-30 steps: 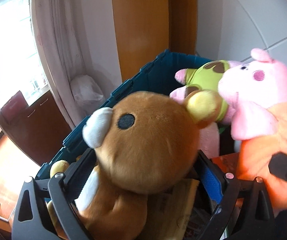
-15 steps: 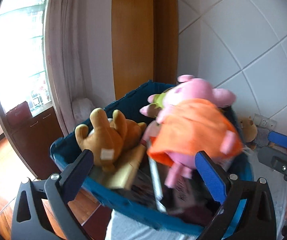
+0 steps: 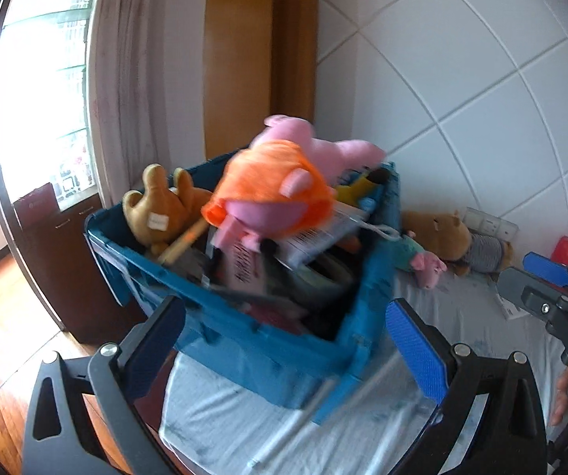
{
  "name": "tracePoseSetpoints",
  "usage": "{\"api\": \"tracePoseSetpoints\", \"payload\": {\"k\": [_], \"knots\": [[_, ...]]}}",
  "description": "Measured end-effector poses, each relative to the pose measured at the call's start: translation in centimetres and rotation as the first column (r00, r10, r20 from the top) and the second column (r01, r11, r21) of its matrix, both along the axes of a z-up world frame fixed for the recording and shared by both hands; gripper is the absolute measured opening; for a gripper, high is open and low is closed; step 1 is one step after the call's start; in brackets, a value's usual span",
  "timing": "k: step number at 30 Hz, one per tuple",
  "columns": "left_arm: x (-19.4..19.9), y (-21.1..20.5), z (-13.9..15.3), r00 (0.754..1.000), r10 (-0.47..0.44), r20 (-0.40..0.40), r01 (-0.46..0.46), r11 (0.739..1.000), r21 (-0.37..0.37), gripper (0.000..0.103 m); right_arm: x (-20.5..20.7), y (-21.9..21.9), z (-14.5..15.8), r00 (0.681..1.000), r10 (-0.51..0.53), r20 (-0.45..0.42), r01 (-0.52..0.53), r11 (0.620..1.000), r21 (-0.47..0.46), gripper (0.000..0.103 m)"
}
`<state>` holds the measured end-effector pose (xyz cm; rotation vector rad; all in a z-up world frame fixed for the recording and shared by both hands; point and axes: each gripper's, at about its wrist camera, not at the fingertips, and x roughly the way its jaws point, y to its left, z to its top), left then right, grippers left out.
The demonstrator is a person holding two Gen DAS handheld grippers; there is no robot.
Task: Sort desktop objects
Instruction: 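Open both tools to drop the pig and bear into the crate, then move both tools back toward the green-shirt pig and pliers on the bed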
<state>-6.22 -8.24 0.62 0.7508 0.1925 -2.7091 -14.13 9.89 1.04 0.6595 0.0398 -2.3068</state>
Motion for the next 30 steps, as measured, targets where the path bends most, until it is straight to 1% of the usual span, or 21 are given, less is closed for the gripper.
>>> {"api": "tracePoseSetpoints", "payload": {"k": [9,12,16,20,24,30], "knots": [[2.3,7.9,-1.6,0.999,-0.026,0.028,0.026,1.000,0.015,0.103,2.4,8.4,-2.4,0.999,-0.038,0.033,0.038,0.999,0.021,0.103],[2.5,10.6,-2.2,0.997,-0.066,0.047,0.065,0.998,0.023,0.103,3.1,11.4,-3.1,0.997,-0.066,0.039,0.065,0.998,0.023,0.103],[2.2,13.3,-2.5,0.993,-0.094,0.067,0.093,0.996,0.012,0.103,3.3,14.8,-3.7,0.992,-0.115,0.050,0.115,0.993,0.015,0.103],[1.0,15.0,-2.6,0.988,-0.137,0.074,0.137,0.991,0.014,0.103,3.2,17.3,-3.9,0.984,-0.168,0.055,0.168,0.986,0.005,0.103],[-0.7,16.4,-2.8,0.979,-0.190,0.075,0.189,0.982,0.023,0.103,2.6,19.1,-4.2,0.972,-0.230,0.055,0.230,0.973,0.020,0.103],[-4.3,17.5,-3.2,0.962,-0.260,0.088,0.258,0.965,0.034,0.103,0.4,20.9,-4.9,0.947,-0.312,0.077,0.308,0.950,0.055,0.103]]}}
